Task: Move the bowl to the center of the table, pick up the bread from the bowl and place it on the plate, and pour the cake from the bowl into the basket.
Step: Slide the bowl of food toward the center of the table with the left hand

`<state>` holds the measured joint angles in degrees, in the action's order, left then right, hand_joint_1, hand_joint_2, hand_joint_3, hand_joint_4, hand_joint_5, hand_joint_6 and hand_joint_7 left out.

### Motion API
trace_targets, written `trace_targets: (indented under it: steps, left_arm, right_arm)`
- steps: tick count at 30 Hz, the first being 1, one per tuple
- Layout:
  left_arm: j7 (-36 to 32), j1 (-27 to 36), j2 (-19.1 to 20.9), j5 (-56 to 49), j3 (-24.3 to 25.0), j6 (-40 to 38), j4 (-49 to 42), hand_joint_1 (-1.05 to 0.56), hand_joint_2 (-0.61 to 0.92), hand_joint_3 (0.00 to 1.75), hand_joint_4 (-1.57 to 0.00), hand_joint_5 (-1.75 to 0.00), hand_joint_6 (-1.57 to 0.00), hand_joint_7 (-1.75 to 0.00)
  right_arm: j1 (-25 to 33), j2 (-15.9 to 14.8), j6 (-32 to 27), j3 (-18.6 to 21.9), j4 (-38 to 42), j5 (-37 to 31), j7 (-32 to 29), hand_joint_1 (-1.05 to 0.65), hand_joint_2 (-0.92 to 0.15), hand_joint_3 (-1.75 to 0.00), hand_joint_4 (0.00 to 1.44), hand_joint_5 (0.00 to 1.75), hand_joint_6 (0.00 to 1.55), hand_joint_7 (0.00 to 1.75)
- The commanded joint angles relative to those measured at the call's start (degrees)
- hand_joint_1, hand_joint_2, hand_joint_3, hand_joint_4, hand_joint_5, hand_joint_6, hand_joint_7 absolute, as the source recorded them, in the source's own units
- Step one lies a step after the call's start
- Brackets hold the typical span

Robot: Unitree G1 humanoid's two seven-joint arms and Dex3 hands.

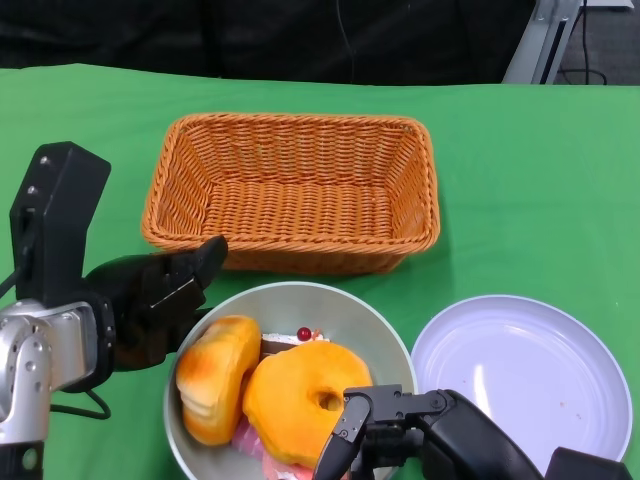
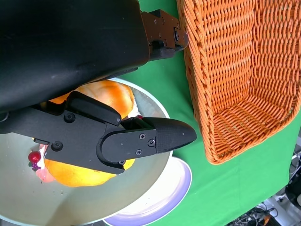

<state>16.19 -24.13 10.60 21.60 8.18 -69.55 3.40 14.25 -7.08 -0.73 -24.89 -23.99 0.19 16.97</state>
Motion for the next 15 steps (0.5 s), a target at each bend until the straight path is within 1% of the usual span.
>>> trace_targets:
  steps: [1,4,8,11,15]
  left_arm:
    - [0.4,-0.7,1.2,0.4,0.8,1.4,-0.6,-0.67,0.92,0.53,0.0,0.0,0.0,0.0]
    - [-0.2,-0.8,1.2,0.3,1.6,1.6,-0.7,-0.68,0.92,0.53,0.0,0.0,0.0,0.0]
    - [-1.1,-0.5,3.0,-2.1,0.9,5.1,-0.7,-0.68,0.92,0.53,0.0,0.0,0.0,0.0]
    - [-2.0,0.2,3.5,-3.6,0.3,7.7,-0.5,-0.67,0.92,0.54,0.0,0.0,0.0,0.0]
    - [-1.0,0.9,5.9,-4.7,0.6,10.9,-1.5,-0.68,0.92,0.55,0.0,0.0,0.0,0.0]
  right_arm:
    - [0.1,-0.2,0.5,0.5,-0.3,0.2,-0.1,-0.11,-0.5,-1.08,0.81,1.53,0.79,1.14]
    - [0.2,-0.1,0.2,0.5,-0.2,0.4,-0.2,-0.11,-0.5,-1.08,0.81,1.56,0.79,1.14]
    - [0.1,-0.4,0.4,0.4,-0.2,-0.3,-0.3,-0.11,-0.49,-1.08,0.8,1.57,0.79,1.13]
    - [0.1,-0.4,0.7,0.5,0.0,0.0,0.0,-0.11,-0.49,-1.09,0.8,1.57,0.79,1.14]
    - [0.4,-0.5,0.5,0.7,-0.2,0.0,-0.2,-0.11,-0.49,-1.1,0.79,1.57,0.79,1.14]
